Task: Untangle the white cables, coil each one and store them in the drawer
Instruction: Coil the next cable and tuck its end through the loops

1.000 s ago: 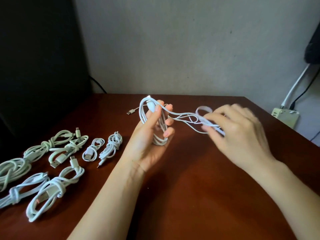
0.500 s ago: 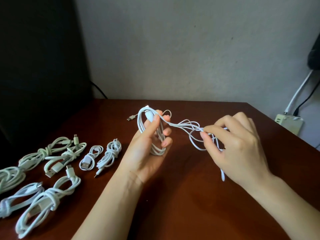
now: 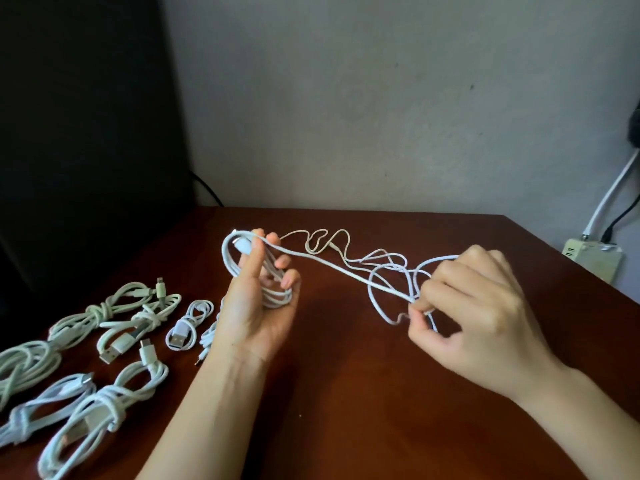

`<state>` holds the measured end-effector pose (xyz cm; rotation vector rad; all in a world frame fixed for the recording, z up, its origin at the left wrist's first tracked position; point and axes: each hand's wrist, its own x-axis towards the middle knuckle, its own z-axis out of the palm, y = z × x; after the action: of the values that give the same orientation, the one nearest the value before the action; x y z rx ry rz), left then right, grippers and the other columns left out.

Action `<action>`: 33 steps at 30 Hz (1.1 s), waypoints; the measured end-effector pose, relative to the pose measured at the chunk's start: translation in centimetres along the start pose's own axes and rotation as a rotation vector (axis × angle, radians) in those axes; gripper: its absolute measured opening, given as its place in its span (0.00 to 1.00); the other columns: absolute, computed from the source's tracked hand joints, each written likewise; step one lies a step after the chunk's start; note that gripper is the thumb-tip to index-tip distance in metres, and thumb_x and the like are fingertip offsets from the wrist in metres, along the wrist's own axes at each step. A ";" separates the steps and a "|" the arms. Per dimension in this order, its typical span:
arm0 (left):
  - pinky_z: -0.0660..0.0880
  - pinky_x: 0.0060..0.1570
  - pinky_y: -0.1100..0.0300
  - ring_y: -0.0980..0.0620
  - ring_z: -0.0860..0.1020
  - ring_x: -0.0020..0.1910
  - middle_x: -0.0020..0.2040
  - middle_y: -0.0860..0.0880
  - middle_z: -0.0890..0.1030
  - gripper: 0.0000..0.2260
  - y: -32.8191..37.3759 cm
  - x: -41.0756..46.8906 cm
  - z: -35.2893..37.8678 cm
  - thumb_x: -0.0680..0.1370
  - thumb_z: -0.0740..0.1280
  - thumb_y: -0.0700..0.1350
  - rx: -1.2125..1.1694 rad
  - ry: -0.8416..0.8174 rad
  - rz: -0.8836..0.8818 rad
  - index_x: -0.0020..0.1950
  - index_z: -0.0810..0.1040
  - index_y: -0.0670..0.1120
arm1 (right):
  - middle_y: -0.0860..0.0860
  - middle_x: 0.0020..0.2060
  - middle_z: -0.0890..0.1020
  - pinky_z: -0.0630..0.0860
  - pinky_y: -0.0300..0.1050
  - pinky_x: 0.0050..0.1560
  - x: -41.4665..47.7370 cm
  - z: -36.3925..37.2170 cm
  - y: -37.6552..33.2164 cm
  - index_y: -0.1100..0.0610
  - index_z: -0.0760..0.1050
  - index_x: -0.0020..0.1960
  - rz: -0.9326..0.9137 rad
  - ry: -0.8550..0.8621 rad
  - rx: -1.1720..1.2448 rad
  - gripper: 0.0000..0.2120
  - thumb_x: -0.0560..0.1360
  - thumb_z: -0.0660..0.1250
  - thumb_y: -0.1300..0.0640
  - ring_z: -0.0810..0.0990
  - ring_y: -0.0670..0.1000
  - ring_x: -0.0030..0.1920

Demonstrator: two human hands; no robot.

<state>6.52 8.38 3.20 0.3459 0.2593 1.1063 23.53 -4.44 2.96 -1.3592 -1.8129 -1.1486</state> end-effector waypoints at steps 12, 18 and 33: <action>0.64 0.23 0.68 0.59 0.69 0.26 0.35 0.53 0.77 0.06 -0.7 -0.6 0.4 0.80 0.60 0.43 0.173 -0.070 0.012 0.46 0.76 0.48 | 0.53 0.49 0.78 0.62 0.52 0.55 -1.0 0.1 1.0 0.57 0.78 0.50 0.308 -0.325 -0.270 0.25 0.54 0.73 0.70 0.69 0.57 0.50; 0.62 0.25 0.68 0.57 0.69 0.27 0.35 0.51 0.77 0.04 -1.6 -1.0 0.5 0.73 0.64 0.43 0.276 -0.130 -0.013 0.44 0.77 0.47 | 0.47 0.50 0.80 0.69 0.42 0.54 -0.6 0.7 -2.4 0.54 0.75 0.59 0.260 -0.416 0.046 0.20 0.70 0.58 0.51 0.78 0.50 0.50; 0.66 0.27 0.68 0.57 0.69 0.31 0.38 0.51 0.82 0.06 -2.1 -1.2 0.3 0.81 0.61 0.42 0.662 -0.073 0.091 0.50 0.77 0.46 | 0.41 0.37 0.78 0.74 0.40 0.26 -1.1 0.9 -3.0 0.48 0.79 0.54 0.221 -0.429 0.232 0.14 0.74 0.58 0.48 0.78 0.45 0.29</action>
<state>7.87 6.37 2.69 0.9921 0.5491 1.0729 21.02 -4.40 0.74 -1.7039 -1.9467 -0.5390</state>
